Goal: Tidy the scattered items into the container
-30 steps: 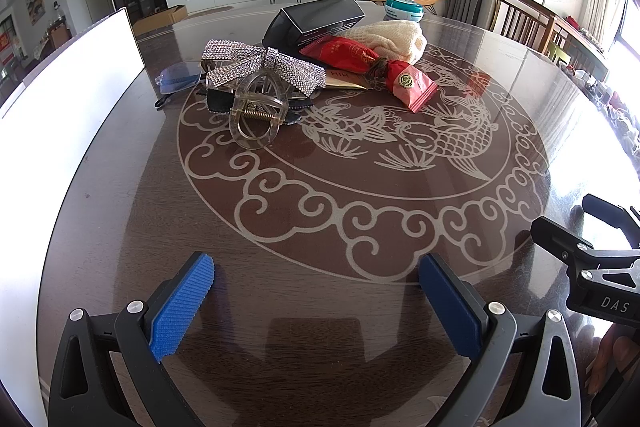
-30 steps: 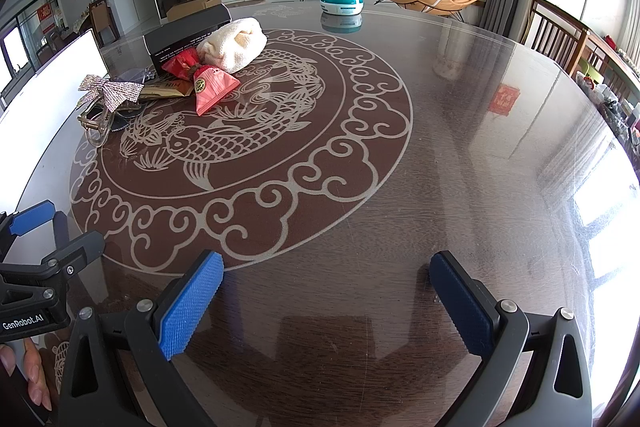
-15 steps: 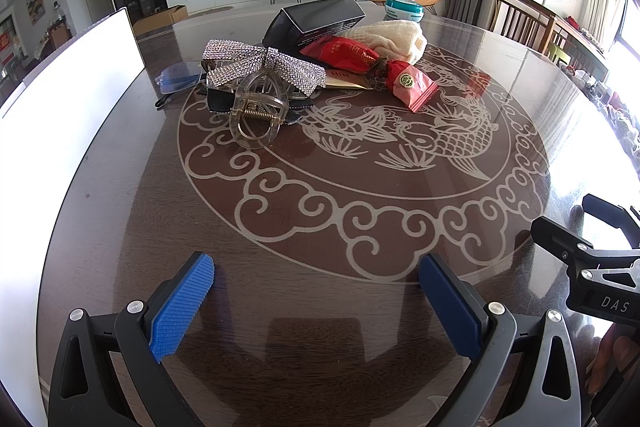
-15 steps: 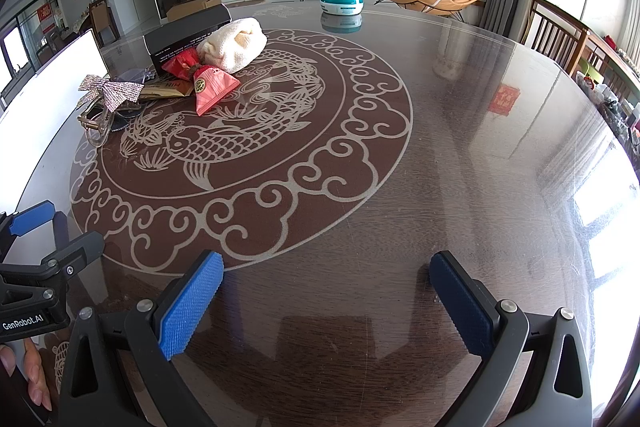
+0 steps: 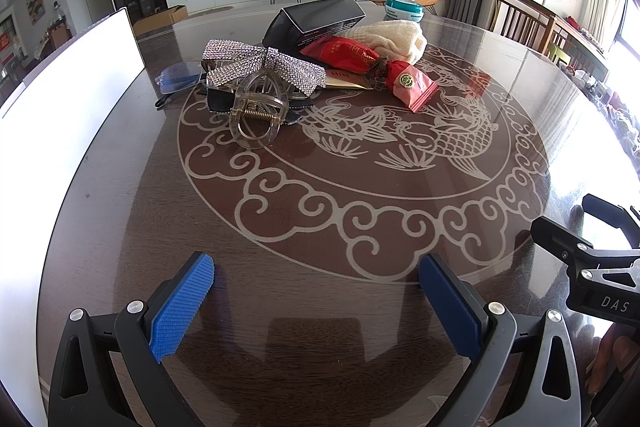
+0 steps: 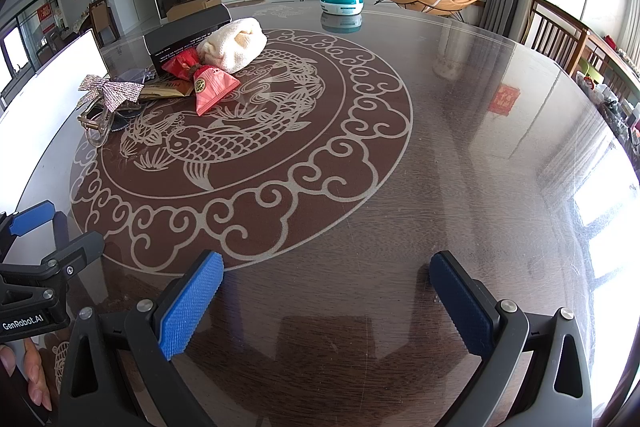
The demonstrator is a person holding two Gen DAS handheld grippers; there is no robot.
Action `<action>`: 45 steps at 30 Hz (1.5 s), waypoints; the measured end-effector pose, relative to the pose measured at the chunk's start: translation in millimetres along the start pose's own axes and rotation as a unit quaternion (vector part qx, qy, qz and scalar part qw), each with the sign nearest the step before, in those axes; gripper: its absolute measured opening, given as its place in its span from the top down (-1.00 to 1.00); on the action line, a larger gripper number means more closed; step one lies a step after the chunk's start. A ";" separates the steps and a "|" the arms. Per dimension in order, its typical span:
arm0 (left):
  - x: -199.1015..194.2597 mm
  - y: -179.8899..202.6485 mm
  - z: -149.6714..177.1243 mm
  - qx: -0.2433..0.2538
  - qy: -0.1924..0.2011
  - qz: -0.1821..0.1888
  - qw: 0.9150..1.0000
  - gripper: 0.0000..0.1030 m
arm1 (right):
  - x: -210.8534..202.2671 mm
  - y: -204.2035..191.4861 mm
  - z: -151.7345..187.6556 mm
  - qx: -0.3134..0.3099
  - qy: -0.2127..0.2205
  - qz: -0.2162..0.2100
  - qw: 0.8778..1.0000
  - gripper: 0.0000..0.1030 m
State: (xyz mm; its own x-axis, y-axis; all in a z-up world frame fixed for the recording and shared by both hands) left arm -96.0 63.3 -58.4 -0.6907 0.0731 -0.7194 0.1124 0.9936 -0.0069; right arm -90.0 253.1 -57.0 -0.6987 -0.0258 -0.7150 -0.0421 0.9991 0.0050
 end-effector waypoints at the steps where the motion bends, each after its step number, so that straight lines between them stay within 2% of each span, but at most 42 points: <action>1: -0.2 -0.1 0.4 0.000 0.000 0.000 1.000 -1.00 | 0.1 0.0 0.0 0.000 0.000 0.000 1.000 -1.00; 17: 0.2 -0.1 0.3 0.000 0.000 0.000 1.000 -1.00 | 0.0 0.1 0.3 0.000 0.000 0.000 1.000 -1.00; 26: -5.4 -12.3 1.4 0.004 -0.006 0.001 1.000 -1.00 | -0.9 1.1 -0.5 0.000 0.000 0.001 1.000 -1.00; 31: -14.3 -29.6 -28.1 -0.012 0.028 0.001 1.000 -1.00 | -0.5 1.0 -0.3 -0.001 0.000 0.002 1.000 -1.00; 35: -0.9 -41.7 -64.8 -0.031 0.028 0.000 0.999 -1.00 | -0.5 1.1 -0.3 0.000 0.000 0.001 1.000 -1.00; 41: 12.2 -48.7 -93.1 -0.070 0.040 0.002 0.997 -1.00 | -0.6 1.1 -0.2 0.000 0.000 0.001 1.000 -1.00; 45: 37.7 -44.5 -101.9 -0.077 0.028 -0.029 0.996 -1.00 | -0.4 1.2 0.0 0.000 0.000 0.001 1.000 -1.00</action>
State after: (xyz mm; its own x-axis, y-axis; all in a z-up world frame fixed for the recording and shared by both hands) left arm -199.8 30.6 -14.4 -0.7316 0.0160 -0.6815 -0.0369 0.9973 0.0630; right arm -89.8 254.2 -56.8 -0.6989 -0.0234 -0.7148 -0.0409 0.9991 0.0073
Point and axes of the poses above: each gripper's, at about its wrist camera, not at the fingertips, and x roughly the way its jaws point, y to its right, z to its underside, the point moved 2 cm from there along x, roughly the way its jaws point, and after that the axes turned 9 degrees about y, right-handed, at the moved point
